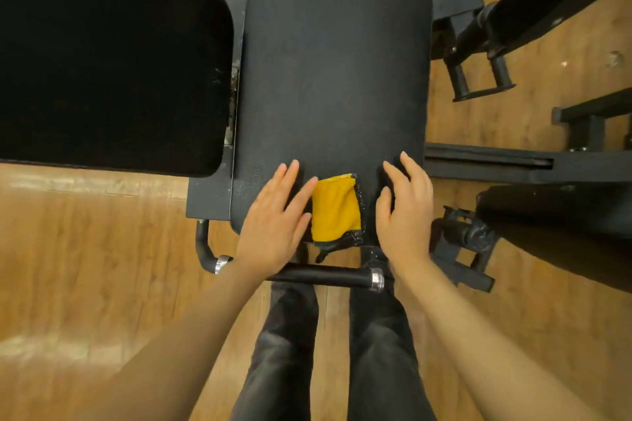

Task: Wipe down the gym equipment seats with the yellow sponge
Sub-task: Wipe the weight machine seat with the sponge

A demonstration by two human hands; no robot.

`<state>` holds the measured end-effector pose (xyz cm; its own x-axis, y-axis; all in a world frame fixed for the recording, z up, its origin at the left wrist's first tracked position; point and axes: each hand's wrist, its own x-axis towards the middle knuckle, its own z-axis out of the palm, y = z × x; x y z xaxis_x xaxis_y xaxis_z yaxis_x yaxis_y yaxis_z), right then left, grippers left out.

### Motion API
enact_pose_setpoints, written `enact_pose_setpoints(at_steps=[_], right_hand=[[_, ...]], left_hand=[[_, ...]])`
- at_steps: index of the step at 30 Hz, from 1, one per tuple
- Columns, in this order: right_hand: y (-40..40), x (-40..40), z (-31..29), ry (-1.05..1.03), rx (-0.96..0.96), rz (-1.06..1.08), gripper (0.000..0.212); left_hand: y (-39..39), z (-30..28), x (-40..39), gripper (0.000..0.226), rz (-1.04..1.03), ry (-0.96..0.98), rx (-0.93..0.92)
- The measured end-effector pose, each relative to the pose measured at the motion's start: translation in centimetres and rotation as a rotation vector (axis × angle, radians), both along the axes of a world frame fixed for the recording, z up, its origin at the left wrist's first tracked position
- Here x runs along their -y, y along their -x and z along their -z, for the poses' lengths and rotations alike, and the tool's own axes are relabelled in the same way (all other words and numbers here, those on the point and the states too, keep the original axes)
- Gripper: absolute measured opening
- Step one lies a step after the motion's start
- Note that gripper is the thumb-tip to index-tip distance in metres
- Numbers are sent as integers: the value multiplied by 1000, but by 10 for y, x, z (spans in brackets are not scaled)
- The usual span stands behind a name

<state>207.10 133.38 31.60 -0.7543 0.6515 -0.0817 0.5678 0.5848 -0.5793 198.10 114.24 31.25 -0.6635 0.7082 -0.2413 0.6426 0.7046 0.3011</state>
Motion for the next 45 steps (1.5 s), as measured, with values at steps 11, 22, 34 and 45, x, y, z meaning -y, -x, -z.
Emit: enact_pose_setpoints(at_steps=[11, 22, 34, 45], right_hand=[[3, 104, 19, -202, 244, -179, 49], [27, 33, 28, -281, 253, 51, 54], [18, 93, 28, -279, 267, 55, 57], [26, 28, 20, -233, 284, 208, 51]], left_hand=[[41, 21, 15, 49, -2, 60, -100], [41, 20, 15, 50, 3, 24, -101], [41, 23, 15, 51, 14, 27, -135], [40, 21, 15, 49, -5, -20, -137]])
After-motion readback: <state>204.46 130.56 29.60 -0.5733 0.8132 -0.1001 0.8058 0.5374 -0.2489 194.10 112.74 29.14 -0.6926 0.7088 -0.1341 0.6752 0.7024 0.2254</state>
